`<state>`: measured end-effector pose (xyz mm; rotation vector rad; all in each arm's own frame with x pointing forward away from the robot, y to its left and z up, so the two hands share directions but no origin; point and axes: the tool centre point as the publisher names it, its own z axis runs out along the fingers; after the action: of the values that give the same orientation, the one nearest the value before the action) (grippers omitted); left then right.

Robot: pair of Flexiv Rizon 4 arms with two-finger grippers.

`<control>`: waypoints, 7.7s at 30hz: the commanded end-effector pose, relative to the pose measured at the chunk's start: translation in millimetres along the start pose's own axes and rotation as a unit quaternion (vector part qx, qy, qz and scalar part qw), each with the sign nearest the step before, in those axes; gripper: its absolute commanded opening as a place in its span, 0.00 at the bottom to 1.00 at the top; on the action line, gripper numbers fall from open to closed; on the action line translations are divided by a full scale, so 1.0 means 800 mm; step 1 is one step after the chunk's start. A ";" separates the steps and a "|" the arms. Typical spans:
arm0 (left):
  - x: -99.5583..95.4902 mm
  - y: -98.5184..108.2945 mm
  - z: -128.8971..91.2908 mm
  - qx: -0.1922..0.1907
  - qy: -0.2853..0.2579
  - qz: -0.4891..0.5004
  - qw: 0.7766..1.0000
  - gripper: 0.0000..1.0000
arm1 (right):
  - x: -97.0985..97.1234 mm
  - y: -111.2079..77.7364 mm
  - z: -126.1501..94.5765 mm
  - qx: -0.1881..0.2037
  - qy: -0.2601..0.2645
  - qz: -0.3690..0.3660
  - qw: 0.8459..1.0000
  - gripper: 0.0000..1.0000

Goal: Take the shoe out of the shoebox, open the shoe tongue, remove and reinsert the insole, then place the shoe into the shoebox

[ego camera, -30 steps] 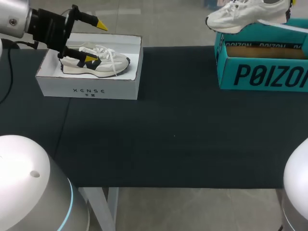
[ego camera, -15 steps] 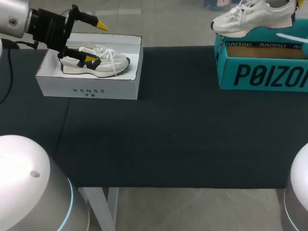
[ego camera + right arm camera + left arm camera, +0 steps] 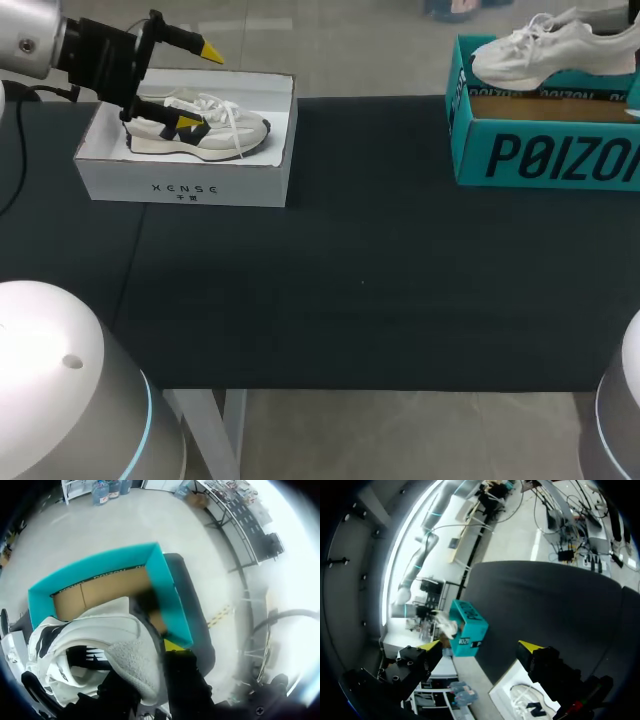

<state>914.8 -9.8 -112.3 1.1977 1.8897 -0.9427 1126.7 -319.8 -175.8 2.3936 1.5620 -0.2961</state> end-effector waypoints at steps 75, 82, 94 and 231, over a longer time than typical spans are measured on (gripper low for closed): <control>0.000 -0.001 -0.001 -0.001 0.001 0.000 1.000 1.00 | 0.017 -0.111 0.058 -0.040 0.046 -0.138 0.989 1.00; -0.007 0.009 0.005 -0.015 0.006 -0.056 0.998 1.00 | 0.009 -0.116 0.053 -0.029 0.047 -0.129 0.990 1.00; 0.006 0.084 -0.011 -0.161 -0.004 -0.416 0.895 1.00 | 0.012 -0.126 0.055 -0.013 0.041 -0.123 0.991 1.00; 0.269 0.501 -0.005 -0.518 -0.057 -0.832 0.189 0.80 | -0.024 -0.168 0.045 0.054 -0.067 -0.091 0.992 1.00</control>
<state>1205.0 207.2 -369.7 -2.1900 2.0975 -0.0564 992.2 -295.3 -218.0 2.2541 1.7434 -0.5756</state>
